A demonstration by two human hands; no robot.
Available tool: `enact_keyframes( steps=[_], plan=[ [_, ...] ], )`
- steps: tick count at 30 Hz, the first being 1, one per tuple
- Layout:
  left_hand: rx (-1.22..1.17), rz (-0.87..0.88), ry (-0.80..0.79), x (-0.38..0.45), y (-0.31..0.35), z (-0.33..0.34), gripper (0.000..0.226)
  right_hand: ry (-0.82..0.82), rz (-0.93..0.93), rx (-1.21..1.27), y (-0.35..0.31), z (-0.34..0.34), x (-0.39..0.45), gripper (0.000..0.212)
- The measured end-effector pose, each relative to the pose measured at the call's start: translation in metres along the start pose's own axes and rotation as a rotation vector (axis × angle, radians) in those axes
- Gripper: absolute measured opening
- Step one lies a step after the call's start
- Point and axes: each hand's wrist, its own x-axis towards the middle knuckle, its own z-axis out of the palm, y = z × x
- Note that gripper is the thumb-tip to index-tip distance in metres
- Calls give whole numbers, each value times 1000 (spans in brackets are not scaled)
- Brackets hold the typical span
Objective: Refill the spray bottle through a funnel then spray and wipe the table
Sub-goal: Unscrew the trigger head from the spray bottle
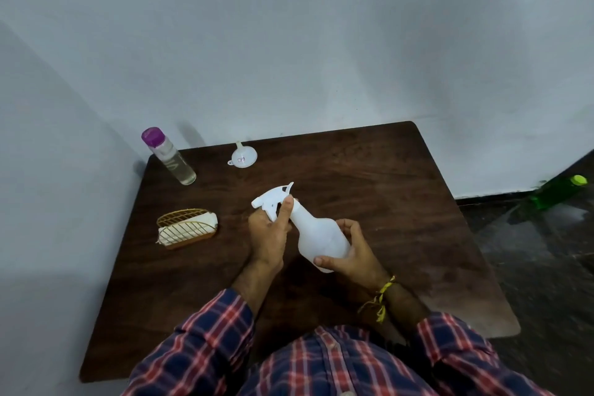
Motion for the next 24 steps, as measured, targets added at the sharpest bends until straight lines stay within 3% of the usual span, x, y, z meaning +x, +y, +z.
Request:
enact_keyframes(
  steps=[4,9,11,14,18,20,21,24],
  plan=[
    [-88,-19,-100,-3,1,-9,24,-153,197,332,-9,-14,4,87],
    [-137,-55,114,-7,-4,-9,12,-37,0,-68,-8,-2,2,99],
    [-143,-59,125,-4,-2,-12,13,-135,30,3,-13,-4,4,101],
    [-109,-8,94,-3,-1,-16,12,-229,76,97,-19,-10,10,86],
    [-92,-20,138,-6,-2,-13,7,-16,-72,-195,-13,-1,3,97],
    [-91,-24,138,-8,-1,-14,7,-70,-44,-194,-14,-1,3,109],
    [-82,-19,128,-8,-1,-14,7,-141,15,-126,-17,-3,4,109],
    [-46,10,111,-9,-2,-16,9,-235,59,4,-23,-8,0,79]
  ],
)
